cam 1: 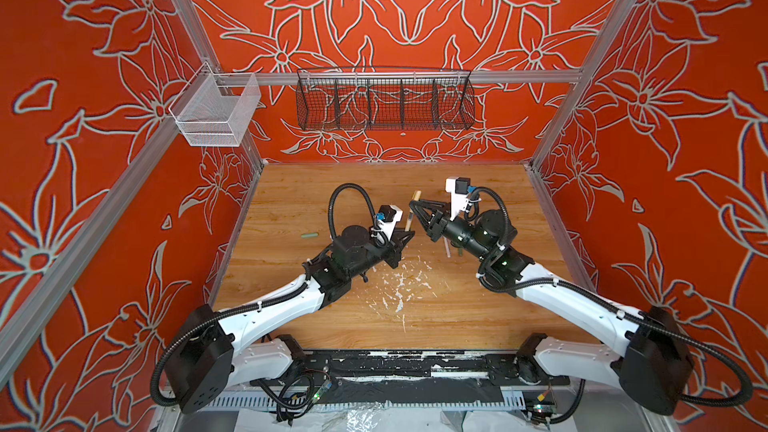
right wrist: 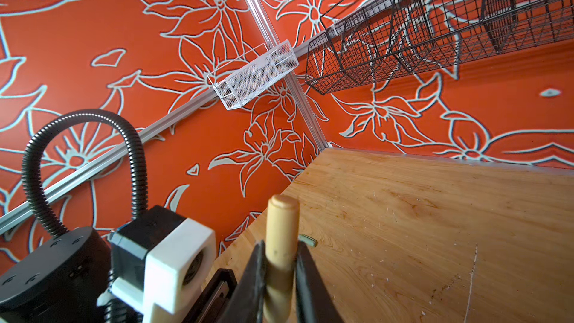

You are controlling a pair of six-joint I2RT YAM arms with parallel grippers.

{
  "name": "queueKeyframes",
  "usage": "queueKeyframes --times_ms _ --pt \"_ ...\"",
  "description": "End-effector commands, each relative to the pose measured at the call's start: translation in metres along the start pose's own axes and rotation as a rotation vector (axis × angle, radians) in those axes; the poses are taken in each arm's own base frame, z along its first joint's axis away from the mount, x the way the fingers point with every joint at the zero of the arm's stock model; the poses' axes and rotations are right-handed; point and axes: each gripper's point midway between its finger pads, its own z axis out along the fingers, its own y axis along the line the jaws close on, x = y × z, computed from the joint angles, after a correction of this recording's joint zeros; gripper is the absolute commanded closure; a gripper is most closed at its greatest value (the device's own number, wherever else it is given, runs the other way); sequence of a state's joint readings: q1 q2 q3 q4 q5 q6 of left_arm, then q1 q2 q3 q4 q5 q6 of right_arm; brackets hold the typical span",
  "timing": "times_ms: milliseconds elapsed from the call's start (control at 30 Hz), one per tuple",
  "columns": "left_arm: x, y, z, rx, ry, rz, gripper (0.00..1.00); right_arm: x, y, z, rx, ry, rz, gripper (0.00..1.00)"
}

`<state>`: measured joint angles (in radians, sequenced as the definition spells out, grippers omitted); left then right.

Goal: Insert the pens into the pen caps
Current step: 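Lower the beige cap onto the pen nib with the right gripper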

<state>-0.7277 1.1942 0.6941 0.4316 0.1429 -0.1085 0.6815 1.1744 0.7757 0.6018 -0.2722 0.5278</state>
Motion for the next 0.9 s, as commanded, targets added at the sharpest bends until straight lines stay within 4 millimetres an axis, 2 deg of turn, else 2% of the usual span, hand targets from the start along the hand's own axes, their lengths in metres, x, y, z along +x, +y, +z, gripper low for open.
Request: queueKeyframes --times_ms 0,267,733,867 --pt "-0.022 -0.007 -0.004 0.015 -0.06 0.017 1.0 -0.002 0.009 -0.007 -0.01 0.013 -0.057 0.8" --pt "-0.021 -0.007 -0.003 0.013 -0.057 0.019 1.0 0.001 0.011 -0.015 0.022 0.063 -0.163 0.81" --pt "-0.021 0.001 -0.005 -0.031 -0.077 0.04 1.0 0.013 0.021 -0.022 -0.024 0.125 -0.166 0.81" --pt "-0.021 0.004 -0.005 -0.048 -0.071 0.048 1.0 0.015 0.02 -0.029 -0.003 0.147 -0.153 0.74"
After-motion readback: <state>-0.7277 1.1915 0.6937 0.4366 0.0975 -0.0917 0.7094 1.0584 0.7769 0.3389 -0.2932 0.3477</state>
